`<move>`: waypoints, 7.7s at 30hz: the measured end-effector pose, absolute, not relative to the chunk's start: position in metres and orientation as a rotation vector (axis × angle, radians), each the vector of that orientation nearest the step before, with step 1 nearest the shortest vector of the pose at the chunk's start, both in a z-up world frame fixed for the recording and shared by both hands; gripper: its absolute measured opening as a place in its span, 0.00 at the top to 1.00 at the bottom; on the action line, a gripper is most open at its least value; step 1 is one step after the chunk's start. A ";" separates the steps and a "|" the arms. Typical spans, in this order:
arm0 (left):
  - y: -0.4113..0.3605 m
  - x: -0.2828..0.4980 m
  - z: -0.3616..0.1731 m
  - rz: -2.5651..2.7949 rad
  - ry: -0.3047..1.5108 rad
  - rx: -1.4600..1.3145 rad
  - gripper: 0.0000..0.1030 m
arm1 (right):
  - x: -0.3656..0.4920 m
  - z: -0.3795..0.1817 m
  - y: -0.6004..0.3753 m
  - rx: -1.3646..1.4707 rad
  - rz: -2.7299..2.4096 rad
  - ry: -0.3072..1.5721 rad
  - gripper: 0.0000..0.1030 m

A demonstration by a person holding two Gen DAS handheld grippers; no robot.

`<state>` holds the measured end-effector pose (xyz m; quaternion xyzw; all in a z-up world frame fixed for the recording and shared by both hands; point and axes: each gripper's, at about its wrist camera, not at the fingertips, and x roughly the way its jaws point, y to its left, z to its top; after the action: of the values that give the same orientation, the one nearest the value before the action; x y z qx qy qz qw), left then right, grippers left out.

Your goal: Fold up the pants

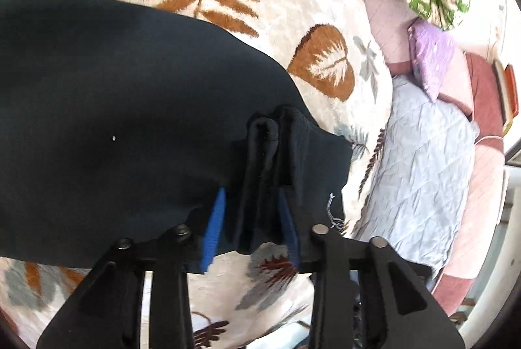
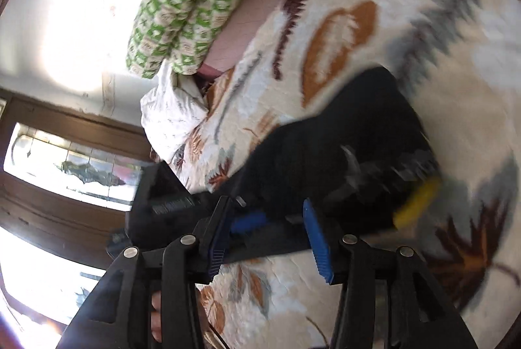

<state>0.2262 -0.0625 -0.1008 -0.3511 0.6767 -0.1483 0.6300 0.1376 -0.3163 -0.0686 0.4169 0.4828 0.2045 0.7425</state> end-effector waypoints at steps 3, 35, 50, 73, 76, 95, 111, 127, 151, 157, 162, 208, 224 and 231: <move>-0.062 0.230 -0.100 -0.339 1.562 -0.793 0.67 | 0.122 -0.095 -0.328 1.049 0.429 1.050 0.54; -0.057 0.243 -0.080 -0.593 1.383 -0.813 0.48 | 0.098 -0.172 -0.359 1.766 0.266 0.672 0.51; -0.109 0.247 -0.089 -0.539 1.485 -0.611 0.54 | 0.101 -0.177 -0.360 1.833 0.236 0.685 0.46; -0.124 0.233 -0.091 -0.498 1.479 -0.424 0.87 | 0.096 -0.152 -0.378 1.249 0.125 0.817 0.96; -0.102 0.228 -0.079 -0.487 1.482 -0.454 0.74 | 0.095 -0.148 -0.385 1.331 0.167 0.829 0.78; 0.168 0.176 -0.003 -0.179 1.310 -0.409 0.64 | 0.077 -0.115 -0.189 1.342 0.558 1.068 0.51; 0.206 0.200 -0.039 -0.251 1.355 -0.558 0.64 | 0.113 -0.153 -0.080 1.465 0.270 1.093 0.36; 0.214 0.201 -0.044 -0.296 1.357 -0.594 0.64 | 0.124 -0.131 -0.068 1.378 0.112 1.111 0.26; 0.253 0.166 -0.049 -0.242 1.265 -0.754 0.55 | 0.108 -0.084 0.075 -0.539 0.404 0.870 0.29; 0.239 0.181 -0.065 -0.289 1.302 -0.789 0.55 | 0.118 -0.082 0.052 -0.416 0.443 0.851 0.71; 0.213 0.198 -0.080 -0.328 1.361 -0.847 0.52 | 0.104 -0.068 0.041 -0.384 0.459 0.758 0.74; -0.077 0.252 -0.005 -0.445 1.423 -0.625 0.81 | 0.109 0.004 -0.173 0.210 0.421 0.669 0.74; -0.207 0.287 -0.050 -0.416 1.563 -0.373 0.66 | 0.126 -0.095 -0.370 0.792 0.329 0.775 0.57; -0.159 0.289 -0.007 -0.437 1.481 -0.507 0.58 | 0.112 -0.099 -0.408 0.973 0.326 0.757 0.50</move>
<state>0.2891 -0.1588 -0.0070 -0.2264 0.6618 -0.1950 0.6875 0.1116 -0.4081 -0.0992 0.4541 0.3532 0.1522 0.8036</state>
